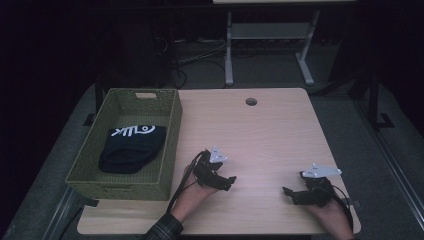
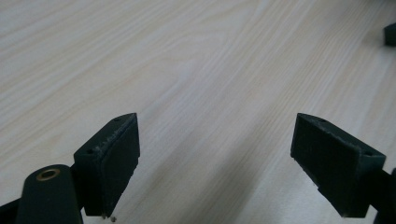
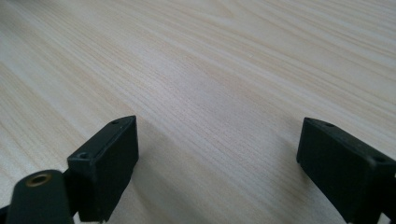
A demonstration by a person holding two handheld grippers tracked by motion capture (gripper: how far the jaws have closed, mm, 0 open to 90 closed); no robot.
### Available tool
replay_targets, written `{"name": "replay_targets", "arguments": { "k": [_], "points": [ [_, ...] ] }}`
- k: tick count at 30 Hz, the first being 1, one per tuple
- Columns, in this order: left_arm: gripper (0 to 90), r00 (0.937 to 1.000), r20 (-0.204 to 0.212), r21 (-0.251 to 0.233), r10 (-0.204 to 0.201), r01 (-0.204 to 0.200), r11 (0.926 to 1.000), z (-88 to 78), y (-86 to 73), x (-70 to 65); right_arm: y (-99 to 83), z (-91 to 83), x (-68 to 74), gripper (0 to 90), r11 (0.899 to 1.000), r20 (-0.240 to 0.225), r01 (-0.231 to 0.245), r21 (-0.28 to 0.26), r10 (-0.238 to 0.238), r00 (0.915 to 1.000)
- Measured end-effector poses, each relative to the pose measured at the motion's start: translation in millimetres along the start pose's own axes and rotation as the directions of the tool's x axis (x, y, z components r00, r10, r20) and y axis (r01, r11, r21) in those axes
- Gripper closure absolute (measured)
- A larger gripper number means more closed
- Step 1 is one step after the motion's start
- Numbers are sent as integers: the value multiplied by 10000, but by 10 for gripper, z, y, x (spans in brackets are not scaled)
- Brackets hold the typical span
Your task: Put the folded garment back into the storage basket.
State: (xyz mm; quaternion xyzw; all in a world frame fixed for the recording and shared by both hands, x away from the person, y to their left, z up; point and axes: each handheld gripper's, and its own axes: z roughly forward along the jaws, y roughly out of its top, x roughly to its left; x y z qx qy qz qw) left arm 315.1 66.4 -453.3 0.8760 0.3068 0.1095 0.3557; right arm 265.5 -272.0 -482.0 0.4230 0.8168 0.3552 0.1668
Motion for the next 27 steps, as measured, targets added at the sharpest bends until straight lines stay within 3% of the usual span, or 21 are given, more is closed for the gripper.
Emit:
{"name": "replay_targets", "arguments": {
  "k": [4,8,10,17,27],
  "points": [
    [153,9987,-320,280,406,-397,9988,95,-27,-29,0,0,0,123,10000,0,0,-2,0,10000],
    [152,9988,-361,448,341,-325,9985,159,-57,-34,0,0,0,124,10000,-2,1,-1,-1,10000],
    [149,9994,-247,333,230,-221,9992,179,-77,-32,0,0,0,123,10000,0,1,-1,-1,10000],
    [138,9991,-47,-326,416,-418,9986,204,-142,1,0,0,0,123,10000,1,3,-1,-3,10000],
    [133,9992,-9,-326,406,-406,9986,204,-141,4,-1,0,-1,123,10000,0,17,-6,-17,10000]
  ]
}}
